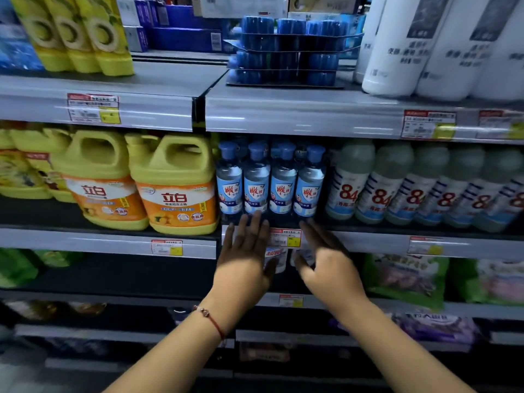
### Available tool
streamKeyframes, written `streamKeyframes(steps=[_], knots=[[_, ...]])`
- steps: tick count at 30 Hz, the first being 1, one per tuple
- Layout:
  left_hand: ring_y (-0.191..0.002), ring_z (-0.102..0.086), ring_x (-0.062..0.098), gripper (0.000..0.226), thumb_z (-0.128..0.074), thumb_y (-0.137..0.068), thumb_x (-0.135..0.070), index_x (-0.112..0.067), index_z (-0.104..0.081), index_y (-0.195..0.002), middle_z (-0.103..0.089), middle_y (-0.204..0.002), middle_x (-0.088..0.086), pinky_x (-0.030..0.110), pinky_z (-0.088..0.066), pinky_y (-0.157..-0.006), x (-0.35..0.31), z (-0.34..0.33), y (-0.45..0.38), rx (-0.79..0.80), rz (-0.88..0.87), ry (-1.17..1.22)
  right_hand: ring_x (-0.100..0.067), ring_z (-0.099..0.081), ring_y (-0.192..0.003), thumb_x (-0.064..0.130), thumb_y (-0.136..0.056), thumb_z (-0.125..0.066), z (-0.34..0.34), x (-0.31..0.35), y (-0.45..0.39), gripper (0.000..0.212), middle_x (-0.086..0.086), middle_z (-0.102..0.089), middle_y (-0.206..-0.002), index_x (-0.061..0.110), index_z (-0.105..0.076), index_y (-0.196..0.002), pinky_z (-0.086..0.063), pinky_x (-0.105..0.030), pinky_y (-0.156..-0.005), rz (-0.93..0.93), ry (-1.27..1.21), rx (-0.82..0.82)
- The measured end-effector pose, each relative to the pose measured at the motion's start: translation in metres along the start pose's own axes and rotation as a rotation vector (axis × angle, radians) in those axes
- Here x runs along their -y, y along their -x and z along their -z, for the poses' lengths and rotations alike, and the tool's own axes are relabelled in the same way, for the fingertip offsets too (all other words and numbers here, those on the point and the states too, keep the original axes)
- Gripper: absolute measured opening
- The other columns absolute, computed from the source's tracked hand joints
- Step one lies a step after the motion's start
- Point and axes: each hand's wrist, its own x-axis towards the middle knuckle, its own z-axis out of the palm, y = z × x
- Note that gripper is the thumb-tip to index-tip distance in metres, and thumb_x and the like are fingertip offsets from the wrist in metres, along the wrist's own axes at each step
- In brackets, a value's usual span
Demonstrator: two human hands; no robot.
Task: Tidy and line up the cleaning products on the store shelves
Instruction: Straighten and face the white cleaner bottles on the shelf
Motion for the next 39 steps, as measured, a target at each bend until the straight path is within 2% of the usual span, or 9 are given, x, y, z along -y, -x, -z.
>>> streamKeyframes(steps=[2, 4, 8, 11, 16, 25, 30, 35, 39], knots=[[-0.143, -0.04, 0.038, 0.075, -0.038, -0.09, -0.052, -0.004, -0.049, -0.146, -0.04, -0.156, 0.016, 0.048, -0.019, -0.118, 0.006, -0.004, -0.001, 0.002, -0.006, -0.005, -0.015, -0.016, -0.153, 0.053, -0.097, -0.048, -0.007, -0.003, -0.003, 0.069, 0.007, -0.021, -0.165, 0.025, -0.029, -0.157, -0.007, -0.03, -0.126, -0.008, 0.043, 0.034], [-0.145, -0.036, 0.038, 0.076, -0.033, -0.091, -0.054, -0.006, -0.045, -0.149, -0.035, -0.159, 0.014, 0.049, -0.013, -0.118, 0.007, -0.003, -0.005, 0.039, 0.003, -0.006, -0.02, -0.024, -0.152, 0.061, -0.092, -0.035, -0.012, -0.003, -0.005, 0.075, 0.0, -0.031, -0.162, 0.019, -0.039, -0.154, 0.002, -0.026, -0.124, -0.011, 0.07, 0.016], [-0.155, -0.002, 0.029, 0.087, -0.006, -0.088, -0.061, -0.013, -0.014, -0.16, -0.003, -0.167, 0.007, 0.041, 0.014, -0.119, 0.006, -0.002, -0.011, 0.103, 0.032, -0.02, -0.027, -0.037, -0.146, 0.057, -0.091, -0.034, -0.018, -0.006, -0.007, 0.073, -0.006, -0.044, -0.155, 0.012, -0.05, -0.147, -0.001, -0.031, -0.123, 0.008, 0.082, -0.013], [-0.146, -0.034, 0.037, 0.076, -0.031, -0.092, -0.052, -0.005, -0.041, -0.15, -0.035, -0.158, 0.017, 0.045, -0.009, -0.119, 0.01, -0.006, -0.004, 0.035, 0.004, -0.017, -0.019, -0.021, -0.153, 0.054, -0.097, -0.042, -0.013, 0.0, -0.005, 0.067, 0.0, -0.03, -0.162, 0.019, -0.038, -0.154, 0.006, -0.026, -0.123, -0.003, 0.1, -0.008], [-0.15, -0.023, 0.037, 0.074, -0.041, -0.092, -0.047, -0.004, -0.036, -0.152, -0.027, -0.161, 0.02, 0.044, -0.012, -0.121, 0.032, -0.01, 0.017, -0.07, 0.139, 0.035, -0.009, 0.0, -0.154, 0.043, -0.102, -0.049, -0.013, 0.02, -0.008, 0.067, 0.014, -0.006, -0.166, 0.028, -0.017, -0.16, 0.011, -0.017, -0.117, 0.076, 0.084, 0.098], [-0.143, -0.037, 0.044, 0.068, -0.033, -0.095, -0.038, 0.002, -0.04, -0.149, -0.035, -0.156, 0.025, 0.054, -0.031, -0.115, 0.047, -0.012, 0.007, -0.004, 0.131, 0.042, -0.014, 0.0, -0.155, 0.045, -0.103, -0.043, -0.021, 0.034, -0.025, 0.068, 0.003, -0.003, -0.169, 0.02, -0.015, -0.16, 0.01, -0.023, -0.12, 0.111, 0.158, 0.175], [-0.154, -0.008, 0.035, 0.067, -0.023, -0.101, -0.04, -0.005, -0.017, -0.158, -0.007, -0.166, 0.016, 0.037, 0.001, -0.121, 0.051, -0.004, -0.002, 0.041, 0.14, 0.051, -0.014, -0.001, -0.155, 0.046, -0.102, -0.046, -0.02, 0.035, -0.028, 0.07, 0.004, -0.005, -0.169, 0.021, -0.015, -0.16, 0.002, -0.027, -0.124, 0.094, 0.126, 0.19], [-0.139, -0.044, 0.041, 0.061, -0.035, -0.096, -0.037, 0.0, -0.051, -0.143, -0.046, -0.15, 0.022, 0.05, -0.028, -0.115, 0.049, -0.001, 0.002, -0.06, 0.044, 0.027, -0.013, -0.014, -0.153, 0.044, -0.099, -0.054, -0.014, 0.018, -0.014, 0.066, 0.009, -0.021, -0.165, 0.025, -0.029, -0.157, -0.013, -0.03, -0.125, -0.017, 0.014, 0.023], [-0.144, -0.037, 0.039, 0.062, -0.031, -0.099, -0.038, -0.002, -0.047, -0.147, -0.041, -0.155, 0.019, 0.051, -0.029, -0.119, 0.042, -0.003, -0.004, -0.017, -0.05, 0.03, -0.022, -0.026, -0.151, 0.038, -0.098, -0.059, -0.011, 0.006, -0.008, 0.062, -0.001, -0.032, -0.162, 0.017, -0.04, -0.153, -0.016, -0.032, -0.124, -0.021, 0.036, -0.016]])
